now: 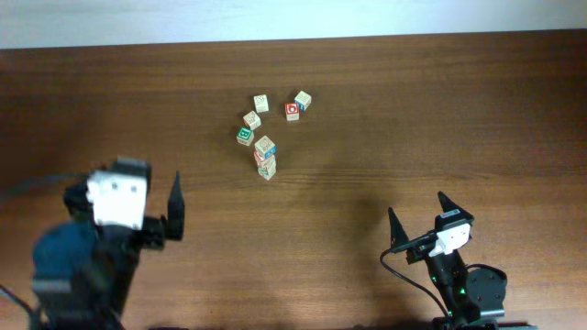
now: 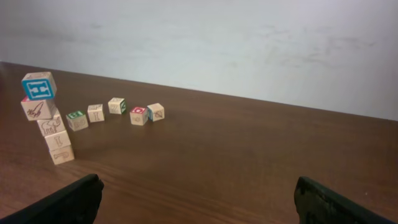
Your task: Rotate 5 blocks
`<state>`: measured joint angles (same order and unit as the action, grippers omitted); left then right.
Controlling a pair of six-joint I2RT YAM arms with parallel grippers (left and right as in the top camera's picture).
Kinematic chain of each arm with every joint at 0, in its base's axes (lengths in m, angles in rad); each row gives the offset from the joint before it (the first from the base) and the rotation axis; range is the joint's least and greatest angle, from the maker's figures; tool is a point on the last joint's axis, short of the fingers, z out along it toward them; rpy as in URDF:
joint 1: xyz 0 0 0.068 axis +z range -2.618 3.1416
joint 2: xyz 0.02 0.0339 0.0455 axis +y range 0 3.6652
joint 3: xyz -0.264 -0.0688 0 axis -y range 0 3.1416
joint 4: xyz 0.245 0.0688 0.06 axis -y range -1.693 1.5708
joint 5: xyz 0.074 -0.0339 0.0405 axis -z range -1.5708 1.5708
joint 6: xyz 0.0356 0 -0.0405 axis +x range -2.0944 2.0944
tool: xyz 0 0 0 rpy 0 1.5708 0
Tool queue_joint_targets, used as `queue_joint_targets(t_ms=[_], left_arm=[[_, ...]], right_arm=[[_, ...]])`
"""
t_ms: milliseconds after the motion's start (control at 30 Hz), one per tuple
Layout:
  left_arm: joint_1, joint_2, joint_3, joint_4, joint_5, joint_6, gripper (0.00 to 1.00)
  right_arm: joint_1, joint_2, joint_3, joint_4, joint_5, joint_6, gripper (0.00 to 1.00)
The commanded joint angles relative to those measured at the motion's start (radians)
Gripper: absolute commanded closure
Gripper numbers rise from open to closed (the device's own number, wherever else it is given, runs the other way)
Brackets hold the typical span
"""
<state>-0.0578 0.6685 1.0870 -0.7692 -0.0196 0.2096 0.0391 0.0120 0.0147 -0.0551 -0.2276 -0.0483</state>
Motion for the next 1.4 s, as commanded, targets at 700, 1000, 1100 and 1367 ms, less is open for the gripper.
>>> queue_joint_targets(t_ms=[700, 1000, 1100, 1367], left_arm=[[0.013, -0.664, -1.079, 0.687, -0.021, 0.024, 0.01], [0.013, -0.663, -1.078, 0.689, -0.022, 0.024, 0.01], [0.013, -0.663, -1.078, 0.689, -0.022, 0.024, 0.01], [0.013, -0.663, -1.078, 0.689, -0.022, 0.024, 0.01]], right_arm=[[-0.007, -0.006, -0.009, -0.001, -0.008, 0.000, 0.02], [-0.007, -0.006, -0.009, -0.001, -0.008, 0.000, 0.02], [-0.007, -0.006, -0.009, -0.001, -0.008, 0.000, 0.02], [-0.007, -0.006, -0.009, -0.001, -0.008, 0.000, 0.02]])
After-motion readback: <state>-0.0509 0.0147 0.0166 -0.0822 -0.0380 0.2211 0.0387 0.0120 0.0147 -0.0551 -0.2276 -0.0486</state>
